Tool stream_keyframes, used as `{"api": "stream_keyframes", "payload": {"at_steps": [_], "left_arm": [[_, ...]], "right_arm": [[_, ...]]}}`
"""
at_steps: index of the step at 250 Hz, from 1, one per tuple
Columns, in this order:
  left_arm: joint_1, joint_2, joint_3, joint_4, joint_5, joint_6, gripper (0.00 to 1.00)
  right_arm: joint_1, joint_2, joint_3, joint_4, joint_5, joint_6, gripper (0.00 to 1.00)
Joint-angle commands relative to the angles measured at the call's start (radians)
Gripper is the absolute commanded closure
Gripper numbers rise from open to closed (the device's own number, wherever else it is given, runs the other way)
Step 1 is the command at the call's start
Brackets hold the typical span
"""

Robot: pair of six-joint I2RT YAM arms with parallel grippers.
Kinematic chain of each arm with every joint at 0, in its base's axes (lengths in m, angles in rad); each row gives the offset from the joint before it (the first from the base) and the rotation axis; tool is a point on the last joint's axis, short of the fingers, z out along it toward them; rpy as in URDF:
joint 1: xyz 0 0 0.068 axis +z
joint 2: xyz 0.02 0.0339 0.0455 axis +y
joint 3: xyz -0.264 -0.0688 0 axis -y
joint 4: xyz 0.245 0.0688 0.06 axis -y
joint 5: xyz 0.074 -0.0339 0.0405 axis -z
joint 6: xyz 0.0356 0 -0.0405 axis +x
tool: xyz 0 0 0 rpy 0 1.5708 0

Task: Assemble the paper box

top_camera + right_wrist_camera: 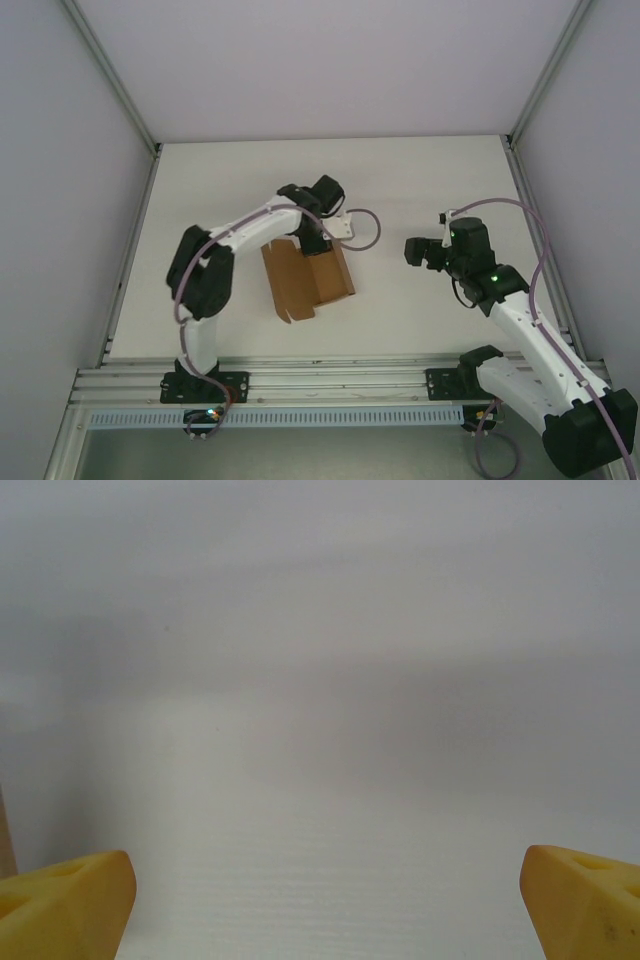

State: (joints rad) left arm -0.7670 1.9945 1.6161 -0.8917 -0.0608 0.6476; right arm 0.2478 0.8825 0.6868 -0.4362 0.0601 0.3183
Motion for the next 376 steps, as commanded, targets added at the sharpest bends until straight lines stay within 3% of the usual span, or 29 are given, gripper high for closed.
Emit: {"api": "stream_keyframes", "payload": {"at_steps": [1, 73, 118, 169, 185, 202, 241, 284, 310, 319, 376], "left_arm": [[-0.023, 0.078, 0.093, -0.14, -0.099, 0.11, 1.0], [-0.096, 0.307, 0.257, -0.122, -0.273, 0.074, 1.0], [-0.128, 0.373, 0.297, -0.096, -0.407, 0.038, 0.99], [-0.165, 0.394, 0.259, -0.069, -0.41, 0.023, 0.91], [-0.163, 0.379, 0.251, -0.063, -0.372, 0.028, 0.77], [-0.163, 0.357, 0.252, -0.062, -0.376, 0.039, 0.7], [-0.153, 0.275, 0.244, -0.064, -0.348, 0.082, 0.37], [-0.154, 0.186, 0.222, -0.074, -0.309, 0.111, 0.11], [-0.154, 0.137, 0.203, -0.083, -0.27, 0.123, 0.09], [-0.155, 0.119, 0.197, -0.078, -0.253, 0.126, 0.0], [-0.148, 0.066, 0.177, -0.103, -0.114, 0.196, 0.0]], "right_arm": [[-0.012, -0.013, -0.01, -0.047, -0.012, 0.01, 0.0], [-0.036, -0.027, -0.046, -0.022, -0.034, -0.001, 0.0], [-0.042, -0.038, -0.068, -0.013, -0.036, 0.008, 0.0], [-0.051, -0.065, -0.084, -0.007, -0.044, 0.007, 0.0], [-0.054, -0.068, -0.084, -0.007, -0.056, 0.001, 0.0], [-0.059, -0.068, -0.081, -0.011, -0.064, -0.003, 0.0], [-0.059, -0.072, -0.079, -0.01, -0.102, -0.014, 0.0], [-0.059, -0.076, -0.078, -0.006, -0.151, -0.033, 0.0], [-0.059, -0.073, -0.069, -0.002, -0.176, -0.055, 0.0], [-0.059, -0.07, -0.065, -0.001, -0.18, -0.06, 0.0], [-0.059, -0.044, -0.048, 0.021, -0.231, -0.078, 0.0]]}}
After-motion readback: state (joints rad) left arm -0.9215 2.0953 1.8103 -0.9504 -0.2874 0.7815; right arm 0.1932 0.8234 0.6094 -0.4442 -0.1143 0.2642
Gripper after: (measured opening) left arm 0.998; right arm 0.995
